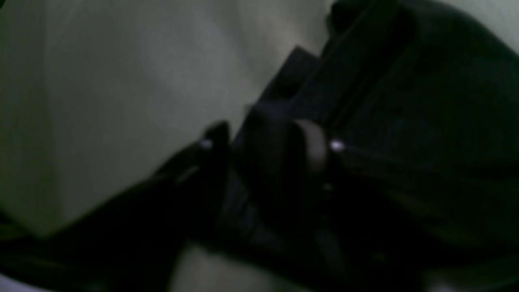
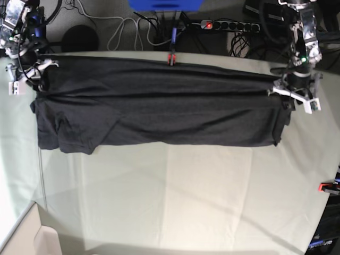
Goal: Layout the t-shirt on the table in an organized manner, then fold the t-shirt properly
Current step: 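Fold the hem over toward the collar edge with both grippers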
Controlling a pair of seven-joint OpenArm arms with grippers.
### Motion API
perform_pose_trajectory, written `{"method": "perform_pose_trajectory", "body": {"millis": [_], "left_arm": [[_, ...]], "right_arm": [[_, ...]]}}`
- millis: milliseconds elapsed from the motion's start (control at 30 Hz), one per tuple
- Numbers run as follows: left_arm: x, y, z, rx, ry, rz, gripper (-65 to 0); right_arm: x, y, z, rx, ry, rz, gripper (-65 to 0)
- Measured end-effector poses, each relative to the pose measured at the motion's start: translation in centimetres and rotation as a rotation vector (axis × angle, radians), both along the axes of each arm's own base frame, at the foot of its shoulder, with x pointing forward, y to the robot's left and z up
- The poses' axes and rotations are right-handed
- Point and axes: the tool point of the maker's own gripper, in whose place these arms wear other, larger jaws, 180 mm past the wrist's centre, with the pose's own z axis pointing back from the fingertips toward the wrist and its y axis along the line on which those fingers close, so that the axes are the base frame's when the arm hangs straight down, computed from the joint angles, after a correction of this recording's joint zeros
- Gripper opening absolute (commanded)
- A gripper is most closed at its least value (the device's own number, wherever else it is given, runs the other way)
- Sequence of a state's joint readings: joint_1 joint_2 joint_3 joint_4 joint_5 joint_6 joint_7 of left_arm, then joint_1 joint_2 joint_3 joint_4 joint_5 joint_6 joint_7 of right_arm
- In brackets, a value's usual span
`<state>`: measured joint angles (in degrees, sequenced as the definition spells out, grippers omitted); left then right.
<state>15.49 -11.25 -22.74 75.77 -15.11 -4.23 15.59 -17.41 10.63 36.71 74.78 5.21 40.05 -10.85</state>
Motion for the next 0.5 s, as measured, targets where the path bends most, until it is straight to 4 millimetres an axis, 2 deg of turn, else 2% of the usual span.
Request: {"method": "perform_pose_trajectory", "body": {"millis": [133,200,267,400,467,500], "left_arm": [[0.0,0.1,0.0,0.001,0.0,0.003,-31.4],[0.2,0.1,0.2,0.003,-0.007,0.003,-31.3],[0.2,0.1,0.2,0.002,-0.006,0.002,-31.3],[0.1,-0.4,0.0,-0.013,-0.01,0.014,-31.3],[0.0,-0.8,-0.2,-0.024,-0.01,0.017,-31.3],[-0.1,-0.7,-0.2,-0.027,-0.01,0.024,-31.3]], "right_arm": [[1.4,-1.4,4.1,-0.068,-0.107,-0.012,-40.6],[2.0,-1.3,5.6,-0.091,-0.154,-0.027,-39.7],[3.3,0.3,6.0,-0.077,-0.174,0.007,-38.3],[8.2,3.8,6.9,-0.036,-0.23,0.089,-33.9],[10.2,5.4,6.4,-0.035,-0.182,0.148,-31.0],[10.9,5.5,6.1,-0.059,-0.147,0.156,-29.7]]}}
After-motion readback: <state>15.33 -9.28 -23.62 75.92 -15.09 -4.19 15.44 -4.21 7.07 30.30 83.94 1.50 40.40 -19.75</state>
